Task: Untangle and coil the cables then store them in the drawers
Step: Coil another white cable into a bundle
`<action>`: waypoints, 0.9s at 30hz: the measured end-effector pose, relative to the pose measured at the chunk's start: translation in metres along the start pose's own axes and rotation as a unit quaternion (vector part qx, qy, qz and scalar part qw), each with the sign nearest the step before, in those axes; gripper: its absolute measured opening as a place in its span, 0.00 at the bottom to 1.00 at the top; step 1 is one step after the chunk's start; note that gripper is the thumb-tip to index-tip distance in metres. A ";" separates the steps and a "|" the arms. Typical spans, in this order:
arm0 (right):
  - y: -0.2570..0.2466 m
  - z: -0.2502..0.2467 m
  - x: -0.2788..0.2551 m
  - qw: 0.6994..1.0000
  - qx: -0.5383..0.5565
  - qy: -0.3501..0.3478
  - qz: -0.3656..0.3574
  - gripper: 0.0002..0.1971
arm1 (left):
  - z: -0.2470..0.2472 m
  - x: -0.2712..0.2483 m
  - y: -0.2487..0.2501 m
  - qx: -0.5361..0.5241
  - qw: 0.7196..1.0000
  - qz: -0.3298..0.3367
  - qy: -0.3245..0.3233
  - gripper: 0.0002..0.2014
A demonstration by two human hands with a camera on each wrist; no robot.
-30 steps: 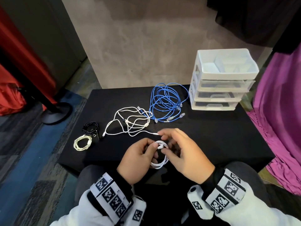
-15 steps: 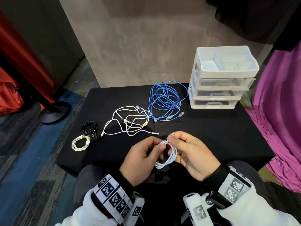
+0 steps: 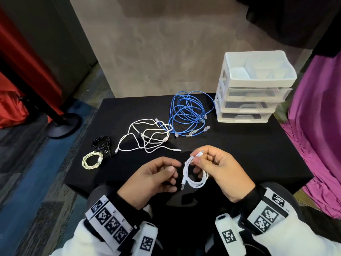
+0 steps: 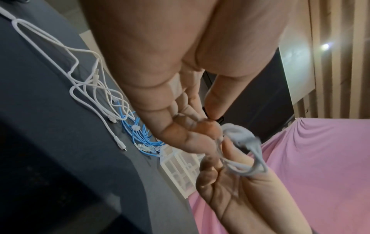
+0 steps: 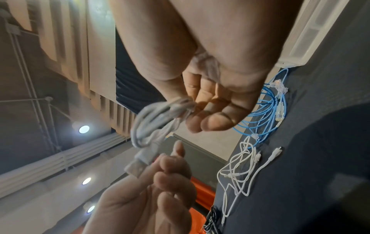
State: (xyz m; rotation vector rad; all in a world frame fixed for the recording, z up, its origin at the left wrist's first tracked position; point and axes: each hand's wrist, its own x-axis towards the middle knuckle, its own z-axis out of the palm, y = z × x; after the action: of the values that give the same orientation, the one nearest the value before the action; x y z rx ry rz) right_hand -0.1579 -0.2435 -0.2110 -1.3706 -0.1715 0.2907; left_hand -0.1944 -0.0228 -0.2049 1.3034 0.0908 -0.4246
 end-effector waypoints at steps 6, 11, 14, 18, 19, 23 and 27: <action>-0.002 0.001 -0.003 0.999 -0.031 -0.031 -0.001 0.06 | 0.009 -0.002 -0.005 0.031 0.999 -0.004 0.013 0.15; 0.000 0.003 -0.003 0.996 -0.067 -0.060 0.002 0.13 | 0.022 -0.001 -0.012 0.047 0.999 0.002 0.017 0.15; 0.005 0.002 -0.003 0.993 -0.093 -0.067 0.010 0.24 | 0.018 0.003 -0.010 0.032 0.998 -0.006 0.053 0.12; 0.008 0.004 -0.001 0.994 -0.093 -0.050 0.022 0.23 | 0.011 0.002 -0.009 0.045 0.996 -0.012 0.078 0.10; 0.009 0.005 -0.001 0.994 -0.089 -0.049 0.027 0.22 | 0.009 0.001 -0.008 0.047 0.995 -0.012 0.090 0.09; 0.014 0.004 0.000 0.993 -0.103 -0.032 0.047 0.18 | -0.028 0.000 0.005 0.047 0.982 0.016 0.184 0.07; 0.025 0.000 0.002 0.987 -0.134 -0.043 0.072 0.10 | -0.115 0.000 0.024 0.115 0.931 0.032 0.345 0.05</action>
State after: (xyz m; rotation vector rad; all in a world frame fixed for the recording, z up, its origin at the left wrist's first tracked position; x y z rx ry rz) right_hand -0.1582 -0.2388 -0.2354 -1.6426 -0.1879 0.4604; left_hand -0.1665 0.0908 -0.2146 1.6358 0.6026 0.1021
